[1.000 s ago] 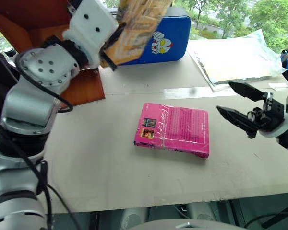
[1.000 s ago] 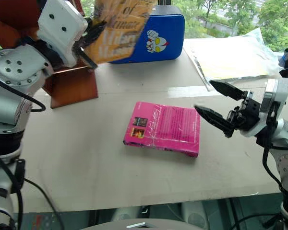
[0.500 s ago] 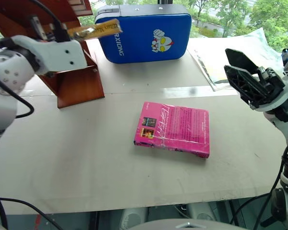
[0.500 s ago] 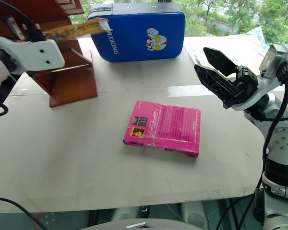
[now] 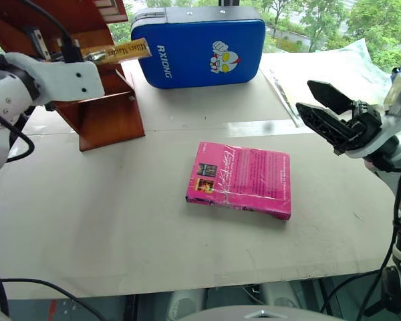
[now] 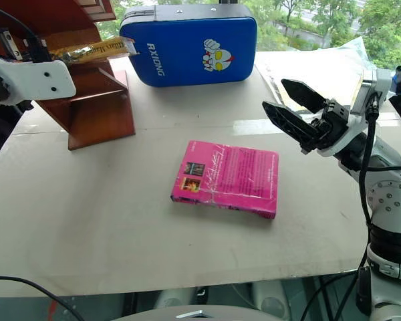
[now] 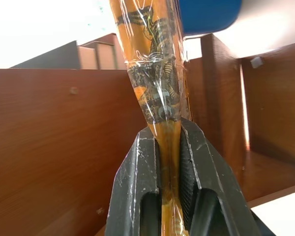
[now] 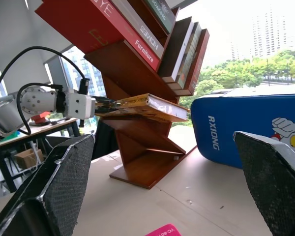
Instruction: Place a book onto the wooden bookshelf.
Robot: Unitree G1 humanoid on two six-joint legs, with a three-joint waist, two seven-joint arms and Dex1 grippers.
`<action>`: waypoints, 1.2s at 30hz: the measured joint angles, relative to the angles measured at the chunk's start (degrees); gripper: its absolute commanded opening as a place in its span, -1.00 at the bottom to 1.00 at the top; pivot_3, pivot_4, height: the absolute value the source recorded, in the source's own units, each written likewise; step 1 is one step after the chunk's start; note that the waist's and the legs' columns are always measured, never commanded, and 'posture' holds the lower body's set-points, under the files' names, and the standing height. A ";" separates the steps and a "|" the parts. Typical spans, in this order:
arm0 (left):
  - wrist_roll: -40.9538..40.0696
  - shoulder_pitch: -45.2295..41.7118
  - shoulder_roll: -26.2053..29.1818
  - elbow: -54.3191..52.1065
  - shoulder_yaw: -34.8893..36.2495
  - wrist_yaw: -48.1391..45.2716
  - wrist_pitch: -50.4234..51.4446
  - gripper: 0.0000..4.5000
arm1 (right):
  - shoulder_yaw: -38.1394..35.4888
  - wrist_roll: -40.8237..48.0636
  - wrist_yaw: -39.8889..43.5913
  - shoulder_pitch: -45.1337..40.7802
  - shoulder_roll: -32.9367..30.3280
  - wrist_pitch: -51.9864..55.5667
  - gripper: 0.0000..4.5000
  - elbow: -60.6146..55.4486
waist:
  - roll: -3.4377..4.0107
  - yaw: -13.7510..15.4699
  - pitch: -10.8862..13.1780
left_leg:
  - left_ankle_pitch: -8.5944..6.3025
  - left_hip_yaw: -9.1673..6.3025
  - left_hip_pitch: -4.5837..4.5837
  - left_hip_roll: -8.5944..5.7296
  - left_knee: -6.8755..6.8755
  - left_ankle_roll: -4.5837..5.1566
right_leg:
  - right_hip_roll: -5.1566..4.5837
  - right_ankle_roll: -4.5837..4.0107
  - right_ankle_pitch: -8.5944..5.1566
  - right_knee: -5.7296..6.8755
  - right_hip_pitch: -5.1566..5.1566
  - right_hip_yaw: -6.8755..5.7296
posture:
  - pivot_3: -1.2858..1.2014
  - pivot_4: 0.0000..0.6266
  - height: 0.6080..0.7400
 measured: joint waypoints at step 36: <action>-34.98 35.79 -44.92 -35.63 28.12 -10.68 42.68 0.98 | 0.00 -21.80 7.79 25.26 -3.13 -12.92 1.00 7.64 | 0.32 -0.77 -0.53 | -0.10 0.13 0.50 -0.10 0.25 0.15 | -0.08 0.13 -0.12 0.54 0.10 0.67 | 0.03 -0.52 1.00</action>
